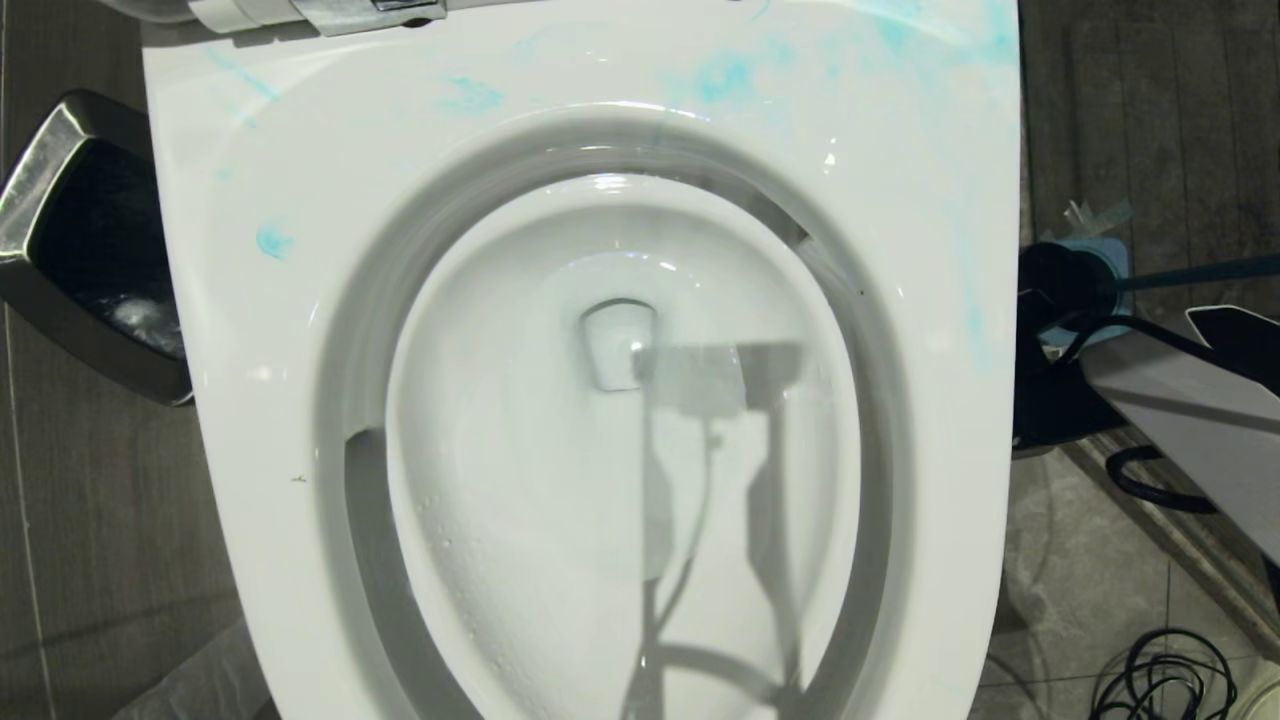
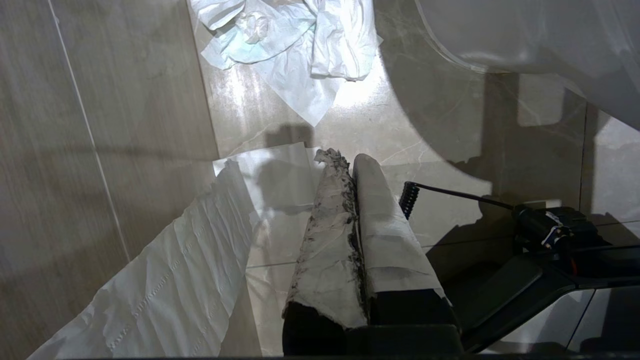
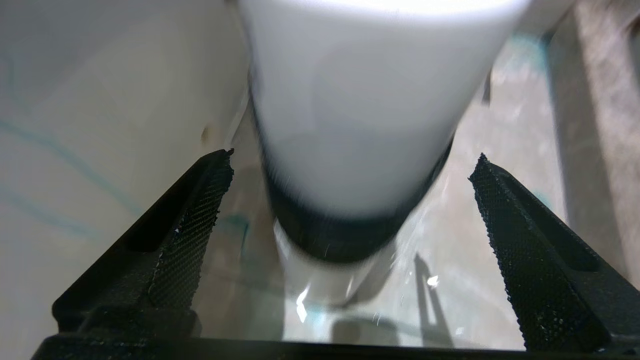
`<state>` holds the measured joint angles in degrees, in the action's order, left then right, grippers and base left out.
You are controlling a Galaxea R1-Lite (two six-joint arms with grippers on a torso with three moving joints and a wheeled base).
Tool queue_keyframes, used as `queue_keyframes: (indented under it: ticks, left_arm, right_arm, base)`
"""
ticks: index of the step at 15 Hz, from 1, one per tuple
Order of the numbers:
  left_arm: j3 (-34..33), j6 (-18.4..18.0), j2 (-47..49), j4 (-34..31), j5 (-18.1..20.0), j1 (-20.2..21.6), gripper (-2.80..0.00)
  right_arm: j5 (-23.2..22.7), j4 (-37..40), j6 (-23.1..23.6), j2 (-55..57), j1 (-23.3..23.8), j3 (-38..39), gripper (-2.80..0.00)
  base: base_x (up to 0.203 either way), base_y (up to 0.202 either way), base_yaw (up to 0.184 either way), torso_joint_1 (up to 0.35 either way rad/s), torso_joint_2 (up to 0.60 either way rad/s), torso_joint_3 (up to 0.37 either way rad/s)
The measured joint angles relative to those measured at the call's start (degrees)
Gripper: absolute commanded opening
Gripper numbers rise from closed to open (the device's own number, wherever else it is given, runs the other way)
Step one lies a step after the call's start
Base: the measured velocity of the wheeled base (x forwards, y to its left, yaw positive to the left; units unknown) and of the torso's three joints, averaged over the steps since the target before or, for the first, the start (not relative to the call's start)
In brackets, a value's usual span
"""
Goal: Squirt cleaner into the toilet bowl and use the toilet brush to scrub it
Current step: Pour in the cleaning agent
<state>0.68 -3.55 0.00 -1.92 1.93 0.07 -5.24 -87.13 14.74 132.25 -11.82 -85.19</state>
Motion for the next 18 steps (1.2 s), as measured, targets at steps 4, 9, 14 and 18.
queue_keyframes:
  ticks: [4, 9, 14, 18]
  left_arm:
    - [0.02, 0.0, 0.0, 0.0, 0.0, 0.0, -2.8]
    - [0.02, 0.0, 0.0, 0.0, -0.02, 0.0, -2.8]
    - [0.02, 0.0, 0.0, 0.02, -0.02, 0.0, -2.8]
    - [0.02, 0.02, 0.0, 0.0, -0.02, 0.0, -2.8]
  right_arm:
    - [-1.47, -0.02, 1.0, 2.12, -0.05, -4.49, 0.0]
    - [-2.72, -0.02, 2.91, 4.36, -0.05, -9.6, 0.0]
    - [-3.13, -0.05, 3.06, 6.4, -0.11, -15.53, -2.8]
    - [-3.44, -0.13, 3.3, 7.5, -0.18, -16.99, -2.8]
  base:
    - [0.0, 0.0, 0.0, 0.0, 0.0, 0.0]
    - [0.0, 0.0, 0.0, 0.0, 0.0, 0.0]
    - [0.0, 0.0, 0.0, 0.0, 0.0, 0.0]
    - [0.0, 0.0, 0.0, 0.0, 0.0, 0.0]
